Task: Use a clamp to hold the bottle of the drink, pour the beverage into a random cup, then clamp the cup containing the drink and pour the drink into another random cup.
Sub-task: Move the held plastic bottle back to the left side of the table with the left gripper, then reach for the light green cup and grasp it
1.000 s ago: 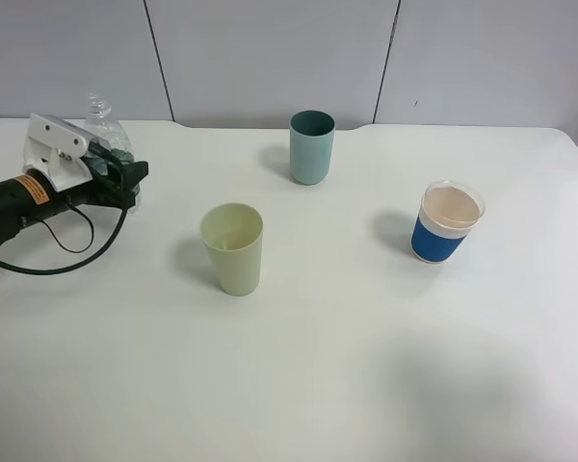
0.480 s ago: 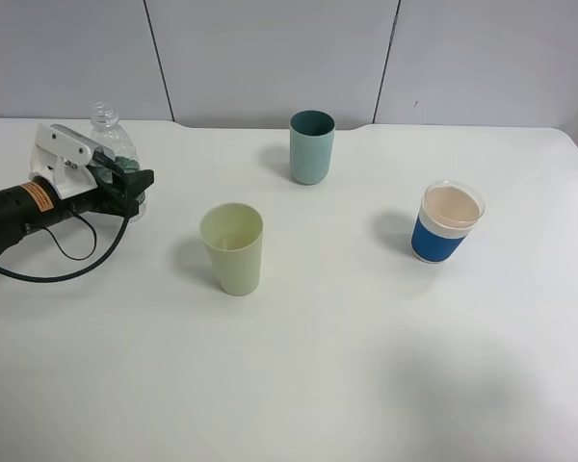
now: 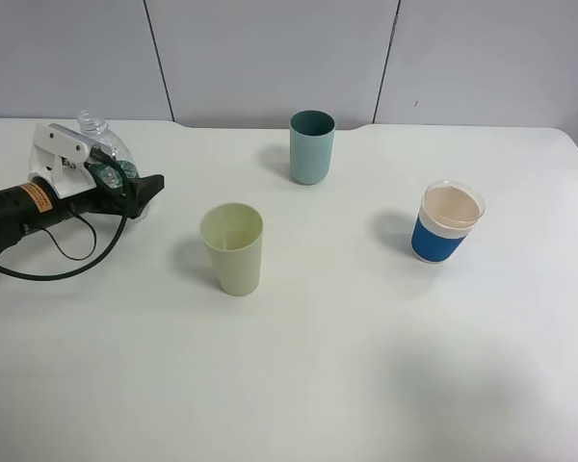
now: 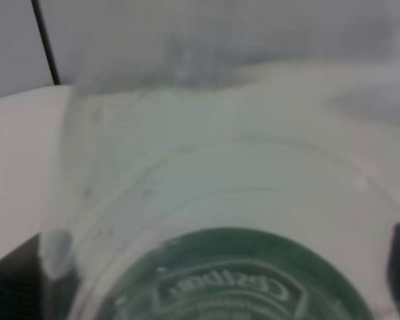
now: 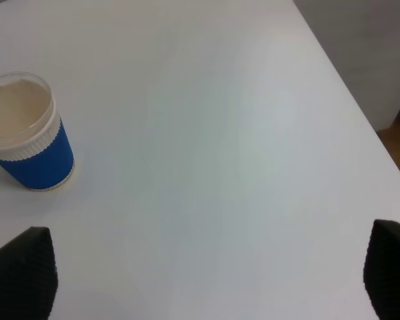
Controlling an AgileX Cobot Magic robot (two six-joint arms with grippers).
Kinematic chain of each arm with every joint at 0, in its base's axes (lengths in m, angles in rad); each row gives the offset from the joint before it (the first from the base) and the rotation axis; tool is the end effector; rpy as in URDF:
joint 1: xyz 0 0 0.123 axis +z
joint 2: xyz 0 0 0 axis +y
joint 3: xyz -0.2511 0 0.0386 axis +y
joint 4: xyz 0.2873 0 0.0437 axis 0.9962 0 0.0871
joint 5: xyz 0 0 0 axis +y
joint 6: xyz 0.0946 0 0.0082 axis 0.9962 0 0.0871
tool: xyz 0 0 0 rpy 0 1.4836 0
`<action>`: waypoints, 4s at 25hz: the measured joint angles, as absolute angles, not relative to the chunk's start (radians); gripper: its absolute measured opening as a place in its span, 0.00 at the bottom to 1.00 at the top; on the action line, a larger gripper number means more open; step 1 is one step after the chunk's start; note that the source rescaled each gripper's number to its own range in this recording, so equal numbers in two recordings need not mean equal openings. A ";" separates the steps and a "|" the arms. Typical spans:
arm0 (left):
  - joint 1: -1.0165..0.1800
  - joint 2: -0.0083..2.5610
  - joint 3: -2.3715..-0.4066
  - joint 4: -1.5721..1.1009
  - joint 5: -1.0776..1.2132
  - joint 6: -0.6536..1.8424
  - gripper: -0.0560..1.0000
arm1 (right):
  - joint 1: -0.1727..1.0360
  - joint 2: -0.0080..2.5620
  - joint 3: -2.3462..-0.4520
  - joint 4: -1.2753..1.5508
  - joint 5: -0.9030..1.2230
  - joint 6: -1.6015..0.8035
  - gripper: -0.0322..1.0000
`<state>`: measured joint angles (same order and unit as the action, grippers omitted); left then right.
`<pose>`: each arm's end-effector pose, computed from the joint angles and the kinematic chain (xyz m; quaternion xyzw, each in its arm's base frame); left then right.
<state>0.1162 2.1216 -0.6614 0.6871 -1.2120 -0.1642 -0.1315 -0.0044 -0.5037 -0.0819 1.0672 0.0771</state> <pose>0.3178 -0.0197 0.0168 0.1913 0.7513 -0.1782 0.6060 0.0614 -0.0150 0.2955 0.0906 0.8473 -0.0551 0.5205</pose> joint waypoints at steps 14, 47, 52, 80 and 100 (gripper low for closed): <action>0.116 1.888 -0.375 0.563 -1.212 -0.113 0.88 | -0.132 -0.004 -0.504 -0.082 1.067 0.077 1.00; 0.115 0.374 -0.430 0.308 -0.051 -0.289 0.88 | -0.132 -0.004 -0.504 -0.082 1.067 0.077 1.00; 0.115 0.224 -0.553 0.227 0.260 -0.201 0.88 | -0.132 -0.004 -0.504 -0.082 1.067 0.077 1.00; 0.115 -0.005 -0.513 -0.103 1.053 0.167 0.88 | -0.132 -0.004 -0.504 -0.082 1.067 0.077 1.00; 0.057 -0.005 -0.505 -0.020 1.055 0.021 0.88 | -0.132 -0.004 -0.504 -0.082 1.067 0.077 1.00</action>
